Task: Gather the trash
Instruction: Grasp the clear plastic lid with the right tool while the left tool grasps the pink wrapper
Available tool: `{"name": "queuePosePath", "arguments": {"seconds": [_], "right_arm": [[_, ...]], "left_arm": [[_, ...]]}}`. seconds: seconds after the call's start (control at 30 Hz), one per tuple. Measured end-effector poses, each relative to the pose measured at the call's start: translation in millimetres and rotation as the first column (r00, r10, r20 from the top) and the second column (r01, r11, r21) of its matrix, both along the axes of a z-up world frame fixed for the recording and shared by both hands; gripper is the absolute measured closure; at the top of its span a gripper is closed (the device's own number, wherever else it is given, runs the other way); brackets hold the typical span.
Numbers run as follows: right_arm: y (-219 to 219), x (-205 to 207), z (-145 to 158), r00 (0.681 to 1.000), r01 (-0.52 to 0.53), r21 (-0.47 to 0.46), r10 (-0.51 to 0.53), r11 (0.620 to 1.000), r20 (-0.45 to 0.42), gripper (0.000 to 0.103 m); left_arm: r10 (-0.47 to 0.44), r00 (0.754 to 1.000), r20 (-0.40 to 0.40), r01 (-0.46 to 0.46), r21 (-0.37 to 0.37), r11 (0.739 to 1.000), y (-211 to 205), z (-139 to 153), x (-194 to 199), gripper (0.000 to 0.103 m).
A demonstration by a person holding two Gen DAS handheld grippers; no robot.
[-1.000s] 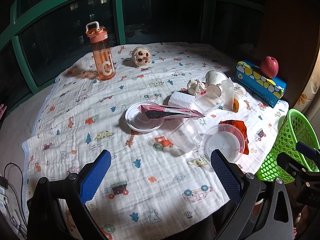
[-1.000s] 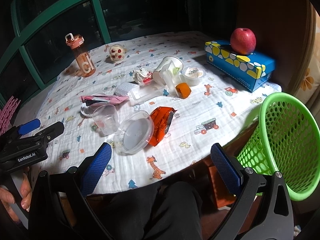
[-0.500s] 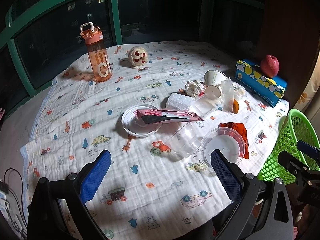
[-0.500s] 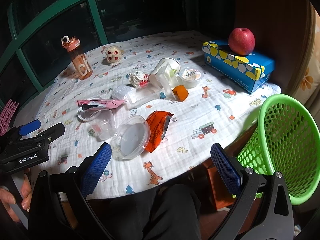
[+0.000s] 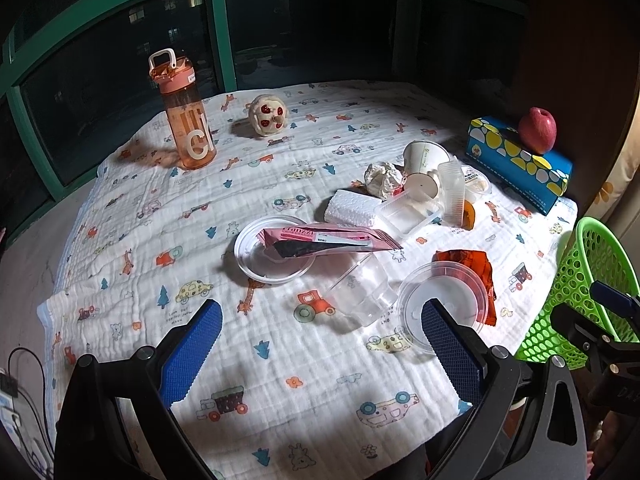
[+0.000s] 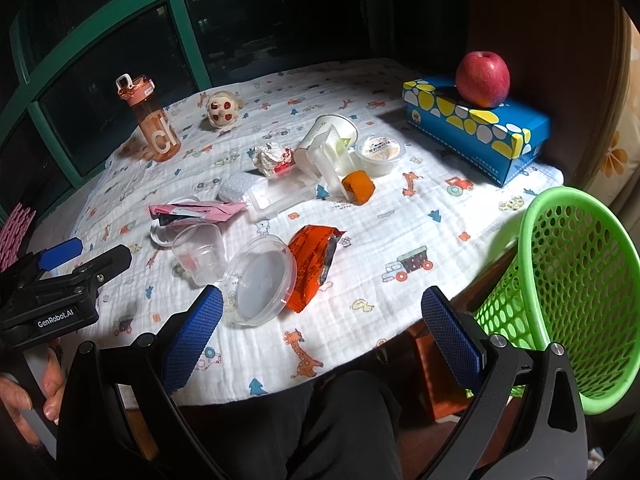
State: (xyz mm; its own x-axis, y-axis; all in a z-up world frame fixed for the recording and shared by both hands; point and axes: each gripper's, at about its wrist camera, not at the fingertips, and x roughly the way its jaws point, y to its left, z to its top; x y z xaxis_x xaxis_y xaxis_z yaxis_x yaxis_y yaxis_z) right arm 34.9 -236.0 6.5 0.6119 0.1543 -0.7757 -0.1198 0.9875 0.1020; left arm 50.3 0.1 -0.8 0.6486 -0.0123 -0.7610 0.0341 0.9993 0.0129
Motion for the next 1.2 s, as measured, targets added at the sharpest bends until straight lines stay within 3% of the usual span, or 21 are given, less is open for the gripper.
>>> {"name": "queuePosePath", "arguments": {"seconds": [0.57, 0.8, 1.2], "right_arm": [[9.8, 32.4, -29.1, 0.997, -0.036, -0.006, 0.035, 0.999, -0.074, 0.009], [42.0, 36.4, -37.9, 0.984, -0.163, -0.026, 0.161, 0.986, -0.082, 0.009], [89.8, 55.6, -63.8, 0.942, -0.329, -0.15, 0.314, 0.932, -0.116, 0.005]], "left_arm": [[0.009, 1.0, -0.007, -0.008, 0.037, 0.999, 9.1, -4.0, 38.2, 0.006], [0.046, 0.999, -0.018, -0.045, 0.038, 0.998, 30.0, -8.8, 44.8, 0.006], [0.109, 0.993, -0.038, -0.108, 0.016, 0.994, 62.4, -16.9, 45.4, 0.006]]}}
